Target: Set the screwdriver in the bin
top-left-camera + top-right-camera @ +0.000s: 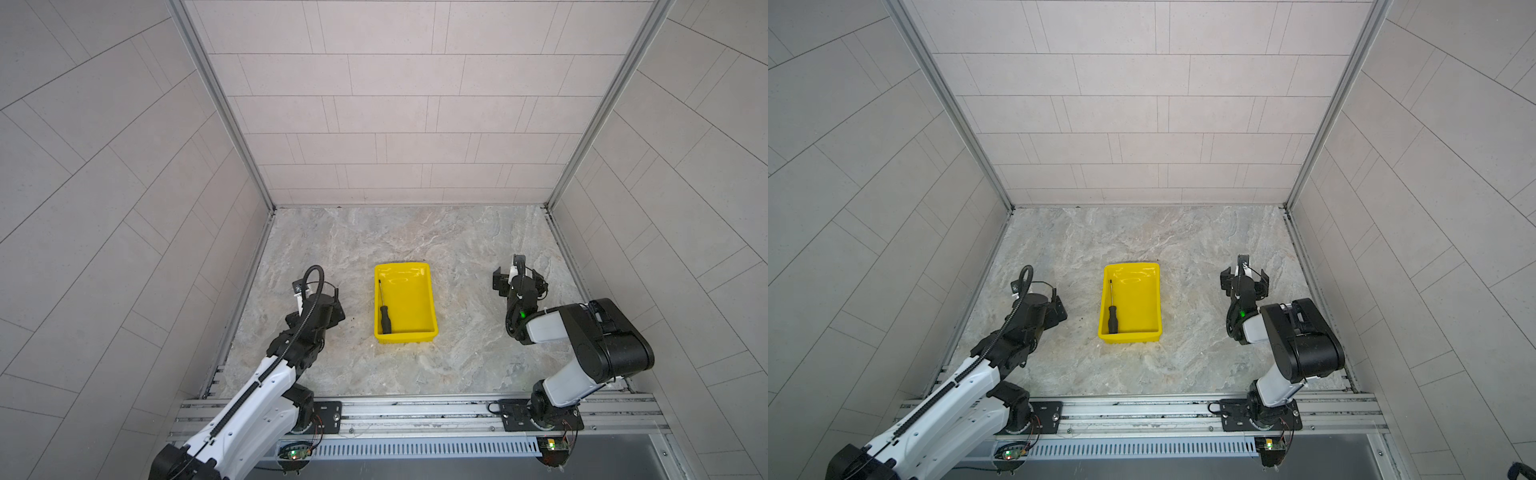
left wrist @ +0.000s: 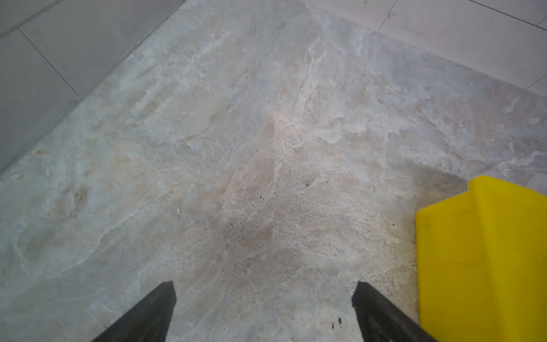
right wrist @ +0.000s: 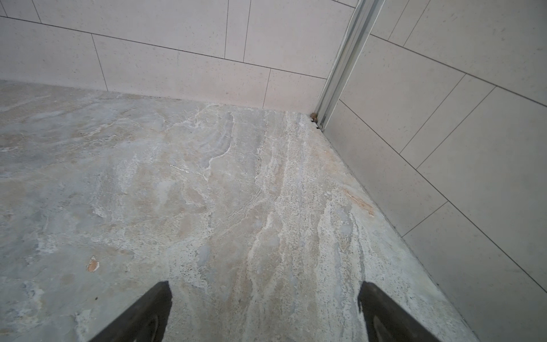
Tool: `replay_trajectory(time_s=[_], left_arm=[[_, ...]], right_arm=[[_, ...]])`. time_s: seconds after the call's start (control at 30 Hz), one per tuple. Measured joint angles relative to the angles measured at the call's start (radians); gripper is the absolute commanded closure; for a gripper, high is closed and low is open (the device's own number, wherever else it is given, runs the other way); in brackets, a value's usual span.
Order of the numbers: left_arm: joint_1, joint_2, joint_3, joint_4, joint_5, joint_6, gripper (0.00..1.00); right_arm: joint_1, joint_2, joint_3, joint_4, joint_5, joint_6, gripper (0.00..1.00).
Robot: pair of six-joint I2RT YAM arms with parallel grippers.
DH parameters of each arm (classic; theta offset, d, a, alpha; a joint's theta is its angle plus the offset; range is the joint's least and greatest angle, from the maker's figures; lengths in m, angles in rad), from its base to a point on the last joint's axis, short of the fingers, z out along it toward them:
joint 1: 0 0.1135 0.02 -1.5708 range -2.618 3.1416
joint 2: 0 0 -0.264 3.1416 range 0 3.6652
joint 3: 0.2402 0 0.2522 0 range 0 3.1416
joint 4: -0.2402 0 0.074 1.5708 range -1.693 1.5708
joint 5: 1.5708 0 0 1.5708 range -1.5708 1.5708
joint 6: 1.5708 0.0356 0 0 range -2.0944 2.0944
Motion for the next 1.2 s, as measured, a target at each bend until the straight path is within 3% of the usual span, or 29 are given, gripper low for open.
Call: replay_trajectory(time_s=[0.1, 0.2, 0.3, 0.5, 0.67, 0.9, 1.07, 1.2], left_arm=[[0.0, 0.07, 0.066, 0.072, -0.036, 0.102, 0.0], [0.023, 0.19, 0.099, 0.257, -0.042, 0.266, 0.0], [0.11, 0.369, 0.153, 0.338, -0.01, 0.364, 0.0], [0.274, 0.574, 0.189, 0.48, 0.016, 0.426, 0.0], [0.296, 0.644, 0.082, 0.678, 0.05, 0.447, 0.0], [0.31, 0.684, 0.089, 0.789, 0.095, 0.475, 0.0], [0.321, 0.773, 0.031, 1.018, 0.129, 0.501, 0.0], [0.321, 0.812, -0.005, 1.068, 0.14, 0.518, 0.0]], right_arm=[[0.0, 0.0, 0.0, 0.0, 0.0, 0.0, 0.01], [0.0, 0.0, 0.0, 0.0, 0.0, 0.0, 0.01], [0.001, 0.0, 0.0, 0.002, -0.002, -0.002, 0.01], [0.003, 0.0, -0.009, 0.01, -0.03, -0.013, 0.01], [0.006, 0.0, -0.009, 0.011, -0.037, -0.017, 0.01], [0.006, 0.0, -0.009, 0.011, -0.043, -0.019, 0.01], [0.006, 0.0, -0.009, 0.011, -0.048, -0.019, 0.01], [0.006, 0.0, -0.009, 0.011, -0.049, -0.019, 0.01]])
